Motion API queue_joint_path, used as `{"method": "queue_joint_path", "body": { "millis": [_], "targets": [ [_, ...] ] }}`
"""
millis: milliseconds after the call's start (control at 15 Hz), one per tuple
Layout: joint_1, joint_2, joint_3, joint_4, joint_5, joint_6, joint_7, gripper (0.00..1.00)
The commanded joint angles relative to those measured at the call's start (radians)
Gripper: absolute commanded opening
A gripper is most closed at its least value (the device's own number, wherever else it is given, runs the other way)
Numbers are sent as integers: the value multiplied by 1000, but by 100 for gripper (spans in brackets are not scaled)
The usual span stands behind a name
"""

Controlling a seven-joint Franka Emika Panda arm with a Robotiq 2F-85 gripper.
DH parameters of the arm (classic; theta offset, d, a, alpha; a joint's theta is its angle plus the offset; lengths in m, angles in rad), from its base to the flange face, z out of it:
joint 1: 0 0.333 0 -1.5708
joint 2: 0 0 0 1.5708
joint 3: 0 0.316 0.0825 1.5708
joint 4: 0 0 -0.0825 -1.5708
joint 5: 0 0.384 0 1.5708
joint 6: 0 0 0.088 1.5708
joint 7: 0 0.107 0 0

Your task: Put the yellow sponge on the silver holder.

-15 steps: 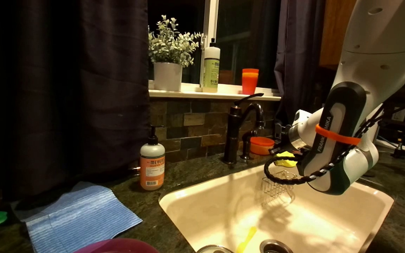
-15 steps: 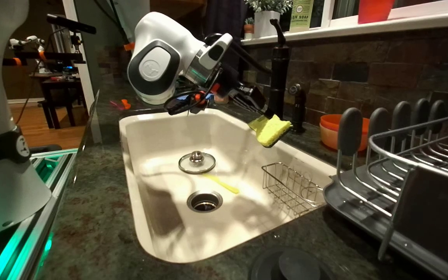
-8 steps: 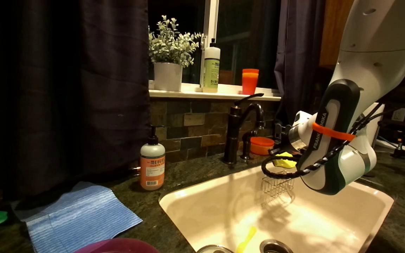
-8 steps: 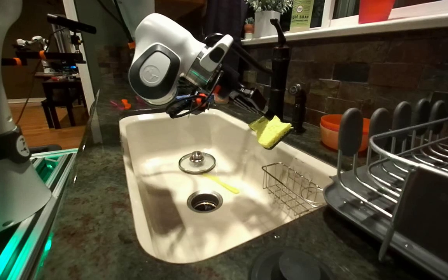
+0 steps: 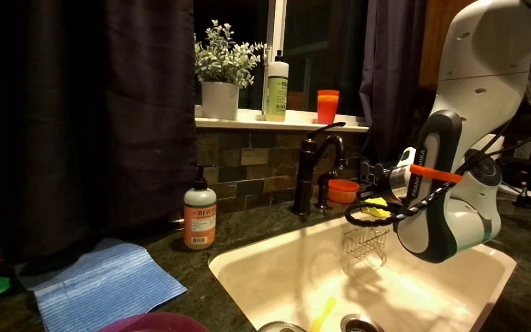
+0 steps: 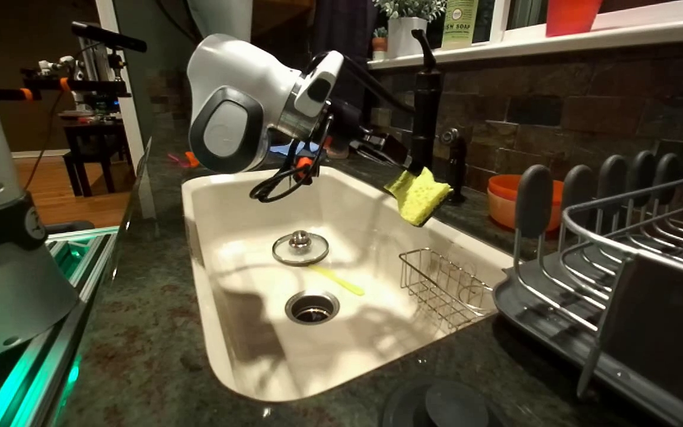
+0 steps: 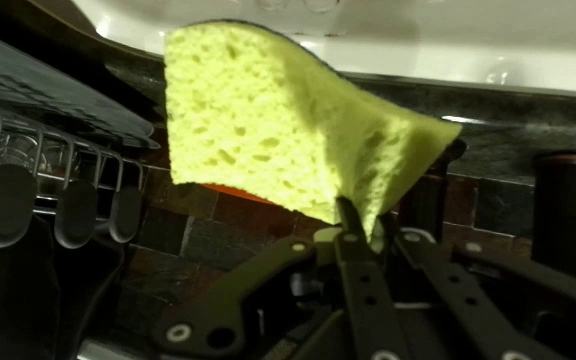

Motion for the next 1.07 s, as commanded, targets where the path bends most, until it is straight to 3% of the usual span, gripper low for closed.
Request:
{"method": "queue_joint_path", "body": {
  "millis": [0,467,1000],
  "targets": [
    [-62,-22,-7,-16,-123,0,63,2],
    [-141,-24,-45,0,-344,-2,173,2],
    [-255,-21,-48,12,-499,-2,301,2]
  ]
}}
